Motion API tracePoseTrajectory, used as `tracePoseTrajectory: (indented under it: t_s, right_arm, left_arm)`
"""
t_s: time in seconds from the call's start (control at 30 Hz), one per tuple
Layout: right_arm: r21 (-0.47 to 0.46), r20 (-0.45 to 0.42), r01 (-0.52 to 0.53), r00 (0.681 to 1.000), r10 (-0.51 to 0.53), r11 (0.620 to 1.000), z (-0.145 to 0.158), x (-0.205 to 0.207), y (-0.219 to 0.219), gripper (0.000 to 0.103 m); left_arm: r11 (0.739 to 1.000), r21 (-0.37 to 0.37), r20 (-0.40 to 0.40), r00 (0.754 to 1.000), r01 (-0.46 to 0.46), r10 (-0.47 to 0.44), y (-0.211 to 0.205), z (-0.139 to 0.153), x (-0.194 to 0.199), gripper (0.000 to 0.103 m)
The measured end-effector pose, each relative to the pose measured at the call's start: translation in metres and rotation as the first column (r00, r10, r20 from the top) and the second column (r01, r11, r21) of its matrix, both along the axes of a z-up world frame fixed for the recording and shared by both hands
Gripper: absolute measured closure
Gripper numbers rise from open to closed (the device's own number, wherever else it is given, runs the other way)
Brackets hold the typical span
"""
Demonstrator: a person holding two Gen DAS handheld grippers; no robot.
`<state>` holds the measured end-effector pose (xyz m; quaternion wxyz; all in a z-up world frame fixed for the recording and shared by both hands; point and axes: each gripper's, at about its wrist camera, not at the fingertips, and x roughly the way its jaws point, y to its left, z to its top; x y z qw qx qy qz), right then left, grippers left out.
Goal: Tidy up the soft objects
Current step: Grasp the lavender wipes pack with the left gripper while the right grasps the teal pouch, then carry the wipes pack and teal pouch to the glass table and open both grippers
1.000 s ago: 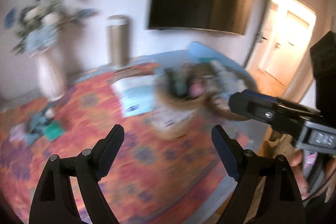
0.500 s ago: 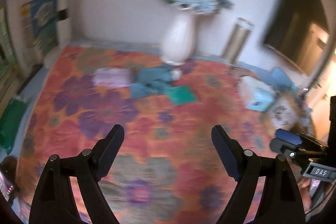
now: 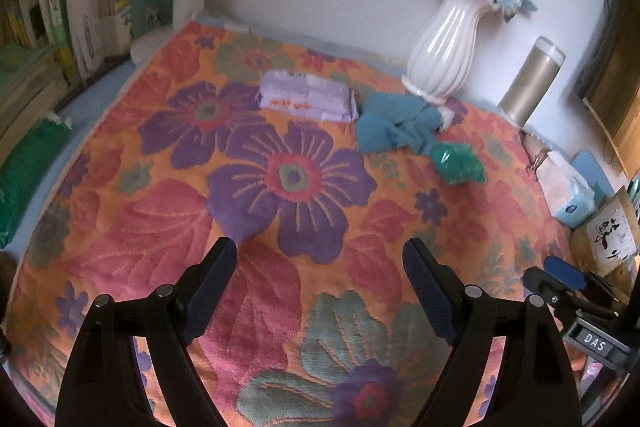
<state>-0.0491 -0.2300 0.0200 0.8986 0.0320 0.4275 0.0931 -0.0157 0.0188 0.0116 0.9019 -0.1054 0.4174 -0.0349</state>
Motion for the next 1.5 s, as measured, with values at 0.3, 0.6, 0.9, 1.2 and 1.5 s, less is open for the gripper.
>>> tracePoseTrajectory:
  t_s: [0.3, 0.6, 0.9, 1.2, 1.5]
  right_arm:
    - [0.033, -0.21, -0.044, 0.977, 0.05, 0.998, 0.012, 0.017, 0.013, 0.034]
    - [0.33, -0.279, 0.014, 0.957, 0.083, 0.944, 0.004, 0.098, 0.029, 0.033]
    - [0.286, -0.22, 0.1, 0.975, -0.037, 0.953, -0.002, 0.155, 0.039, 0.033]
    - [0.094, -0.092, 0.045, 0.995, -0.036, 0.995, -0.004, 0.157, 0.057, 0.047]
    - [0.067, -0.037, 0.012, 0.999, -0.009, 0.998, -0.003, 0.133, 0.045, 0.063]
  left_arm:
    - [0.996, 0.076, -0.128, 0.991, 0.044, -0.034, 0.0, 0.027, 0.016, 0.019]
    - [0.964, 0.267, -0.088, 0.996, 0.018, 0.006, 0.033, 0.036, 0.104, 0.016]
    - [0.951, 0.242, -0.095, 0.98, 0.193, -0.175, 0.01, 0.009, 0.161, 0.016]
    - [0.938, 0.223, -0.064, 0.964, 0.264, -0.256, -0.003, 0.003, 0.169, 0.017]
    - [0.965, 0.101, -0.035, 0.97, 0.243, -0.241, 0.016, 0.015, 0.139, 0.06]
